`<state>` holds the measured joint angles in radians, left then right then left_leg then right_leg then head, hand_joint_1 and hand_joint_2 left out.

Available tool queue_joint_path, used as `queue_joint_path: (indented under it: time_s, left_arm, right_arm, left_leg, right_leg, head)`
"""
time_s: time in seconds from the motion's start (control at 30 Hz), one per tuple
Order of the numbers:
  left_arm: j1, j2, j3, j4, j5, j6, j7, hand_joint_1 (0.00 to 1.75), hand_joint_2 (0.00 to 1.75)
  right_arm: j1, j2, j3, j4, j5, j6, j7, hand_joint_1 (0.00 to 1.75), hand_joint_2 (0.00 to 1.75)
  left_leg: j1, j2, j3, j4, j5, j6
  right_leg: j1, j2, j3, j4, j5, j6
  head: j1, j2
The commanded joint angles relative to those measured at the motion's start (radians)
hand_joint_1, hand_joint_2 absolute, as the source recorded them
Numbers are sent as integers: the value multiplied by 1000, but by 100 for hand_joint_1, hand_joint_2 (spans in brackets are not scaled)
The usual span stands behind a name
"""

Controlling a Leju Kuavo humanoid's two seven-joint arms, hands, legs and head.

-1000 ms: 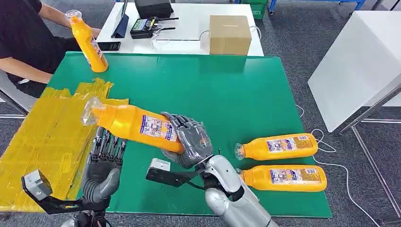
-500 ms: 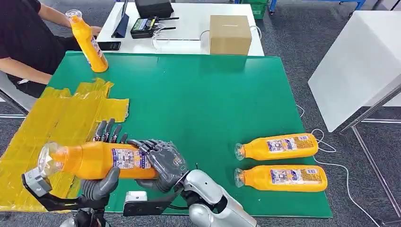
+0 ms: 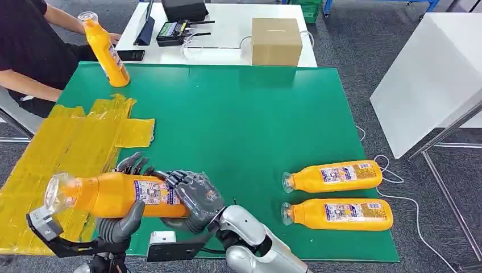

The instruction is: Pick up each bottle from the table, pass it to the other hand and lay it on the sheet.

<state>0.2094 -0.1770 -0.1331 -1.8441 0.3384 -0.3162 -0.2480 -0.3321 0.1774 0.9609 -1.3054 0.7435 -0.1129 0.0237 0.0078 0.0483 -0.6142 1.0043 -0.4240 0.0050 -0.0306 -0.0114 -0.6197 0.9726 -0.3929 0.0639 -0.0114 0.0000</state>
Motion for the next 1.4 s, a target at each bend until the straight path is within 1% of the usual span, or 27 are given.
queue_joint_path:
  time_s: [0.03,0.07,0.2,0.23,0.27,0.3,0.33,0.4,0.43,0.47,0.6,0.7,0.77,0.8,0.83,0.87,0.9,1.0,1.07,1.1,1.13,1.17,1.2,1.23,1.3,1.33,1.4]
  left_arm:
    - [-27,5,-23,3,-24,8,-13,175,175]
    - [-25,5,-19,-3,-36,17,-18,175,175]
    - [-22,8,-12,-15,-79,44,-28,175,175]
    - [-22,8,-9,-20,-114,68,-33,175,175]
    - [-26,7,-1,-36,-223,137,-62,175,175]
    - [-33,12,3,-46,-272,172,-65,175,175]
    - [-39,15,9,-50,-286,181,-63,175,175]
    - [-41,15,29,-55,-404,260,-77,175,175]
    - [-42,20,35,-53,-403,259,-76,175,175]
    - [-47,19,49,-53,-474,304,-86,175,175]
    - [-77,47,105,-29,-790,487,-60,175,175]
    - [-84,55,123,-17,-785,488,-63,175,175]
    - [-84,55,123,-17,-785,488,-63,175,175]
    - [-81,51,121,-19,-785,488,-64,175,175]
    - [-81,51,121,-19,-785,488,-64,175,175]
    - [-81,55,123,-16,-852,525,-55,175,175]
    - [-87,63,148,-2,-1000,611,-28,175,175]
    - [-107,123,243,86,-1400,780,69,175,175]
    - [-127,171,271,191,-1568,800,124,175,175]
    - [-137,195,274,247,-1695,784,181,175,175]
    - [-149,218,259,306,-1714,769,185,175,175]
    - [-161,244,239,387,-1744,744,196,175,175]
    - [-168,259,219,441,-1803,743,215,175,175]
    - [-174,265,202,499,-1840,751,238,175,175]
    - [-190,274,171,588,-1867,737,252,175,175]
    - [-205,276,160,641,-1870,739,263,175,175]
    - [-223,279,157,688,-1862,748,274,175,175]
  right_arm:
    - [21,-44,21,6,13,16,-1,175,175]
    - [29,-49,7,-7,19,8,5,175,175]
    - [51,-60,-28,-41,37,-9,17,175,175]
    - [59,-63,-40,-51,46,-16,24,161,175]
    - [79,-73,-71,-88,58,-30,35,16,175]
    - [98,-83,-100,-127,59,-32,37,0,175]
    - [101,-90,-107,-141,58,-24,41,0,175]
    - [117,-128,-136,-192,65,-43,63,0,175]
    - [118,-143,-144,-199,65,-43,62,0,175]
    - [131,-151,-156,-227,73,-46,69,0,0]
    - [192,-199,-223,-363,113,-62,82,0,0]
    - [210,-216,-236,-408,119,-46,87,0,0]
    - [210,-216,-236,-408,119,-46,87,0,0]
    - [211,-209,-234,-403,119,-45,87,0,0]
    - [211,-209,-234,-403,119,-45,87,0,0]
    - [216,-208,-241,-408,121,-50,86,0,0]
    - [227,-226,-248,-440,124,-59,78,0,0]
    - [255,-345,-282,-582,83,-19,53,0,0]
    - [272,-448,-313,-649,60,25,38,0,0]
    - [287,-499,-326,-676,56,38,27,0,0]
    - [311,-538,-346,-701,50,41,16,0,175]
    - [355,-605,-372,-744,33,47,-4,0,175]
    - [402,-633,-405,-774,26,35,-17,0,175]
    - [466,-678,-440,-812,69,22,-19,0,175]
    - [569,-737,-495,-862,94,6,-16,0,175]
    - [625,-779,-522,-888,103,-4,-10,0,175]
    - [672,-811,-542,-910,102,-20,-7,0,175]
  left_leg:
    - [2,-7,4,-1,-1,0]
    - [2,-8,6,0,-2,0]
    - [1,-5,2,0,0,0]
    - [2,-6,4,0,-1,0]
    - [1,-6,2,0,0,0]
    - [3,-10,8,1,-3,0]
    - [1,-6,1,0,0,0]
    - [2,-9,4,0,-1,0]
    - [1,-6,2,0,0,0]
    - [2,-8,3,0,-1,0]
    - [1,-8,2,0,0,0]
    - [1,-8,5,0,-2,0]
    - [0,-4,1,-1,0,0]
    - [2,-8,8,0,-3,-1]
    - [0,-4,2,-1,0,0]
    - [1,-6,5,0,-2,0]
    - [0,-4,3,-1,-1,0]
    - [1,-6,4,-1,-1,0]
    - [0,-6,4,-2,0,0]
    - [0,-7,6,-2,-1,0]
    - [0,-9,8,-3,-1,0]
    - [-1,-9,6,-3,0,1]
    - [0,-13,8,-3,0,1]
    - [-2,-13,7,-4,1,1]
    - [-1,-17,10,-3,-1,1]
    - [-4,-12,4,-3,0,1]
    - [-4,-13,5,-2,-1,2]
  right_leg:
    - [1,-3,5,-1,-1,-3]
    - [2,-3,8,-1,-2,-4]
    - [1,-2,3,-1,-1,-2]
    - [2,-3,5,-1,-2,-3]
    - [1,-3,3,-1,-1,-2]
    - [2,-3,10,0,-4,-6]
    - [1,-3,2,-1,-1,-2]
    - [2,-5,6,-1,-2,-4]
    - [1,-3,3,-1,-1,-2]
    - [2,-4,5,-1,-1,-3]
    - [1,-4,4,-1,-1,-3]
    - [1,-4,6,0,-2,-4]
    - [0,-2,2,-1,0,-2]
    - [2,-2,9,0,-3,-6]
    - [0,-2,3,-1,-1,-2]
    - [1,-1,6,-1,-2,-4]
    - [1,-1,4,-1,-1,-3]
    - [1,-3,5,-1,-1,-3]
    - [0,-3,5,-1,-1,-3]
    - [0,-3,7,-2,-1,-3]
    - [1,-4,10,-3,-2,-4]
    - [-1,-5,8,-3,-1,-3]
    - [0,-8,10,-3,-2,-4]
    - [-1,-9,9,-4,-2,-3]
    - [0,-11,13,-4,-4,-5]
    - [-3,-11,7,-2,-3,-1]
    - [-3,-10,7,-2,-3,-2]
  head:
    - [0,0]
    - [0,0]
    - [0,0]
    - [0,0]
    - [0,0]
    - [0,0]
    - [0,0]
    - [0,0]
    - [0,0]
    - [0,0]
    - [0,0]
    - [0,0]
    - [0,0]
    - [0,0]
    - [0,0]
    - [0,0]
    - [0,0]
    - [0,0]
    - [0,0]
    - [0,0]
    - [0,0]
    - [0,0]
    - [0,0]
    - [0,0]
    - [0,0]
    - [0,0]
    - [0,0]
